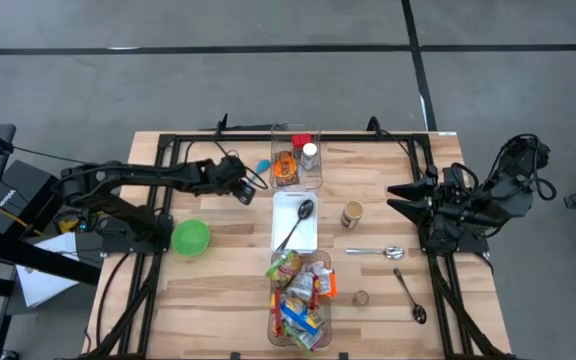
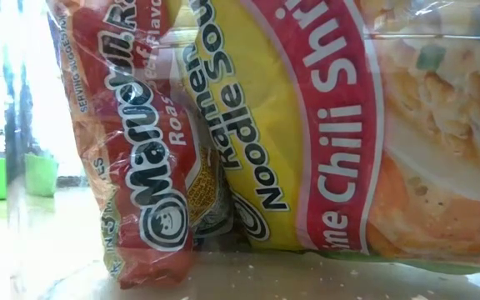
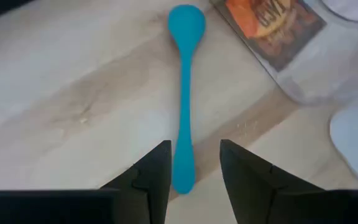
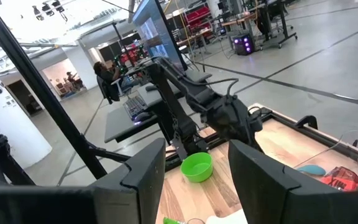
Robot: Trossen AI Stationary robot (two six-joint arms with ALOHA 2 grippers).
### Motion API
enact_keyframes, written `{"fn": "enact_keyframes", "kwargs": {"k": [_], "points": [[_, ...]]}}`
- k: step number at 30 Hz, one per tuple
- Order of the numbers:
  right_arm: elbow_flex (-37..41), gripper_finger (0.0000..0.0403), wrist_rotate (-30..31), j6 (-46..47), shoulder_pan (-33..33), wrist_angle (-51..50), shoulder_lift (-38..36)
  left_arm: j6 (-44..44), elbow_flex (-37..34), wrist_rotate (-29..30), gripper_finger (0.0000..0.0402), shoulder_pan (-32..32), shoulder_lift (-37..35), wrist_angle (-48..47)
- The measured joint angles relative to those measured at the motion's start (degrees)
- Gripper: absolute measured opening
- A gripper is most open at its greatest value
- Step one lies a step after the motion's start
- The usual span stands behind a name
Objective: Pick & Place Food Item
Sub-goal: Put the blue baby spoon into the white bin
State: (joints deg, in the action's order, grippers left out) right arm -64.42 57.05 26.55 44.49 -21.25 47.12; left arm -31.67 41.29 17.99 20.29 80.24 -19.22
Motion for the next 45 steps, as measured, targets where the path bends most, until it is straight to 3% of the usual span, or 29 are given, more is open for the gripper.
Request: {"fn": "enact_keyframes", "kwargs": {"k": [4, 13, 17, 24, 28, 36, 45], "points": [[0.0, 0.0171, 0.0, 0.0, -1.2, -0.1, -0.1, -3.4, -3.0, 0.0, 0.0141, 0.2, 0.0, 4.1], [0.0, 0.0171, 0.0, 0.3, -3.4, -0.1, -0.3, 0.0, -3.6, -1.1, 0.0153, 3.4, 1.1, 7.3], [0.0, 0.0171, 0.0, 0.4, -3.4, 0.0, -0.3, 2.7, -3.6, -5.5, 0.0153, 5.0, 4.2, 8.9], [0.0, 0.0171, -0.1, 0.4, -3.4, 0.2, -0.2, 2.8, -3.6, -7.4, 0.0153, 4.6, 10.8, 12.1], [0.0, 0.0171, -0.1, 1.1, -3.4, 0.3, -0.2, 2.8, -3.4, -4.5, 0.0146, 3.9, 12.2, 12.3], [0.0, 0.0171, -0.1, 2.0, -3.4, 0.3, -0.2, 2.9, -3.5, -1.2, 0.0118, 3.5, 12.5, 13.4], [0.0, 0.0171, -0.2, 1.9, -3.4, -0.3, -0.2, 2.8, -3.5, -0.2, 0.0031, 3.6, 12.4, 13.0]]}}
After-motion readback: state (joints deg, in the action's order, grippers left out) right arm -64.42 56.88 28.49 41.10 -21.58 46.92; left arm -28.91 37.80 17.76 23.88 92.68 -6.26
